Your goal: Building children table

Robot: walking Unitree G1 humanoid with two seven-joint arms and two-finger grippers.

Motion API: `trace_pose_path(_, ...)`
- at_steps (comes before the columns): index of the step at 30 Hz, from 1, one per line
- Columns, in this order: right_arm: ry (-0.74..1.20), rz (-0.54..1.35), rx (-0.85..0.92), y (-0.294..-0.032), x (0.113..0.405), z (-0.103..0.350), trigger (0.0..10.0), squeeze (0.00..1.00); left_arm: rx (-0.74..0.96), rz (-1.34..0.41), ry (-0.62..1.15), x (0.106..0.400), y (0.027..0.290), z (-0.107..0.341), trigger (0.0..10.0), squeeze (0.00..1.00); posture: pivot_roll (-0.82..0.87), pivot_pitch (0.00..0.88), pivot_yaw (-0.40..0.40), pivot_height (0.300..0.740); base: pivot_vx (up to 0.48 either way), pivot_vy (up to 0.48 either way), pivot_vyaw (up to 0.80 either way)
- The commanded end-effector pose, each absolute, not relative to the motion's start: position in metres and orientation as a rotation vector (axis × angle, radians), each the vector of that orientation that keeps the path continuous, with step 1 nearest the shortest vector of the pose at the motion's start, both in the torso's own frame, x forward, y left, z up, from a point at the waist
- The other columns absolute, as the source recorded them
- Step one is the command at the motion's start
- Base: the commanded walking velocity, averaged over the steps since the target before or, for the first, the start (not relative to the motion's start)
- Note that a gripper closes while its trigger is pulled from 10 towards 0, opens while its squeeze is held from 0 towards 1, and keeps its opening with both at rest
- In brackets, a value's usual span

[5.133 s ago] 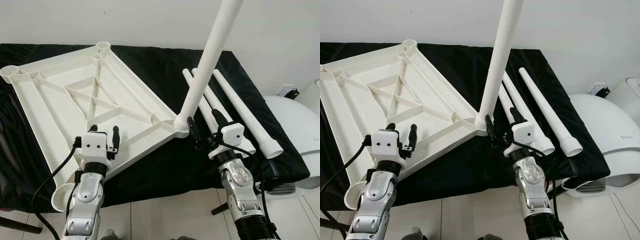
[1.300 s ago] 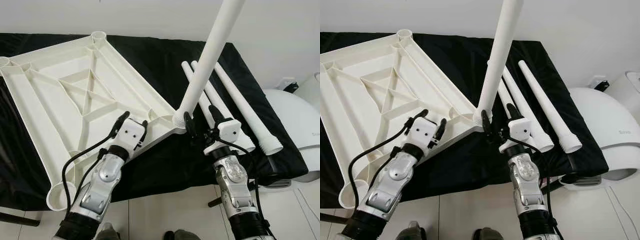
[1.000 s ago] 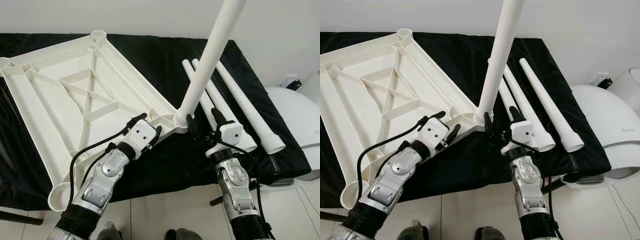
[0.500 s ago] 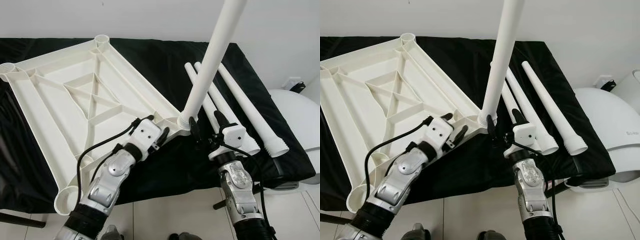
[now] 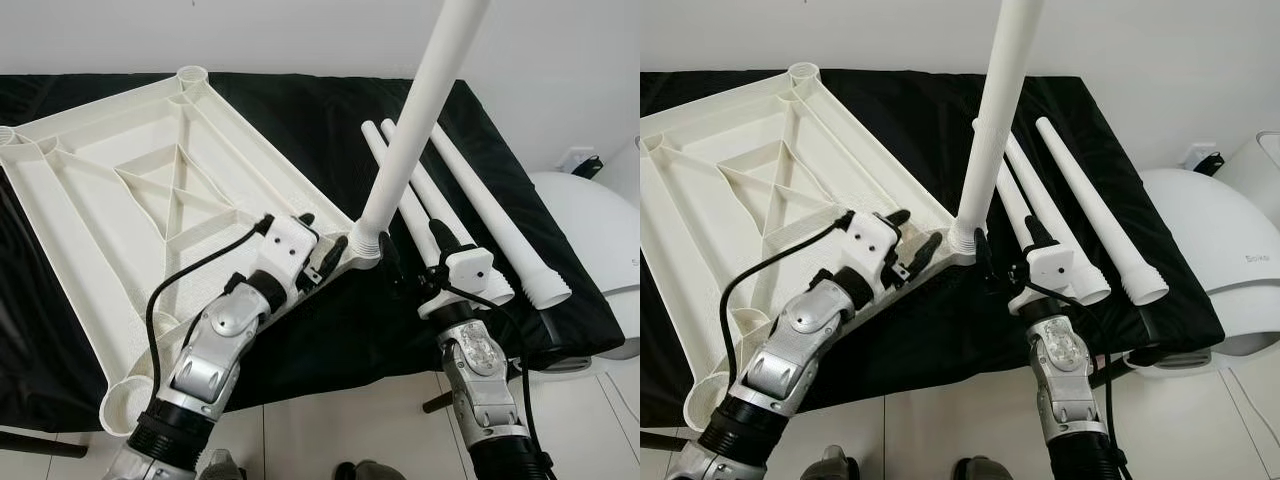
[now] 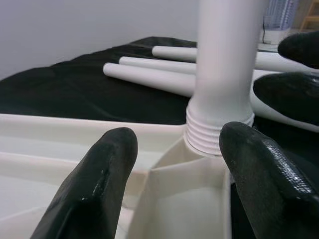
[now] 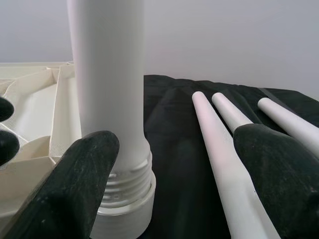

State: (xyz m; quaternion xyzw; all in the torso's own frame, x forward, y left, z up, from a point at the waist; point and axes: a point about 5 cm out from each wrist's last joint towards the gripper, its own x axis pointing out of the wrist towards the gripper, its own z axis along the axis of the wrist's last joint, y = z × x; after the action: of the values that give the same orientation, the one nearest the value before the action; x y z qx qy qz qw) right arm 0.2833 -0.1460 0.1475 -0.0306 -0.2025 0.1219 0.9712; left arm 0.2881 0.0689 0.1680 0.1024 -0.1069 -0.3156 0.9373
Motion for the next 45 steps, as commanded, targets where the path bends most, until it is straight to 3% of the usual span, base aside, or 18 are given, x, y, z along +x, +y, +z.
trace_pose_path(1, -0.406, 0.241, -0.071, -0.149, 0.283, 0.148, 10.0, 0.0, 0.275, -0.817, -0.174, 0.278, 0.06, 0.16, 10.0, 0.0, 0.04, 0.148, -0.056, 0.74, 0.0, 0.0, 0.0)
trace_pose_path(6, -0.403, 0.24, -0.07, -0.149, 0.281, 0.147, 10.0, 0.0, 0.368, -0.9, -0.123, 0.27, 0.058, 0.147, 10.0, 0.0, 0.04, 0.149, -0.052, 0.74, 0.0, 0.0, 0.0)
trace_pose_path(16, -0.404, 0.242, -0.07, -0.148, 0.281, 0.148, 10.0, 0.0, 0.405, -0.882, -0.034, 0.272, 0.062, 0.136, 10.0, 0.0, 0.04, 0.146, -0.047, 0.74, 0.0, 0.0, 0.0)
trace_pose_path(31, -0.406, 0.238, -0.069, -0.148, 0.282, 0.148, 10.0, 0.0, 0.283, -0.805, -0.083, 0.28, 0.072, 0.162, 10.0, 0.0, 0.04, 0.146, -0.048, 0.74, 0.0, 0.0, 0.0)
trace_pose_path(45, -0.407, 0.243, -0.068, -0.147, 0.284, 0.149, 10.0, 0.0, 0.362, -0.807, 0.056, 0.281, 0.069, 0.144, 10.0, 0.0, 0.05, 0.149, -0.049, 0.74, 0.0, 0.0, 0.0)
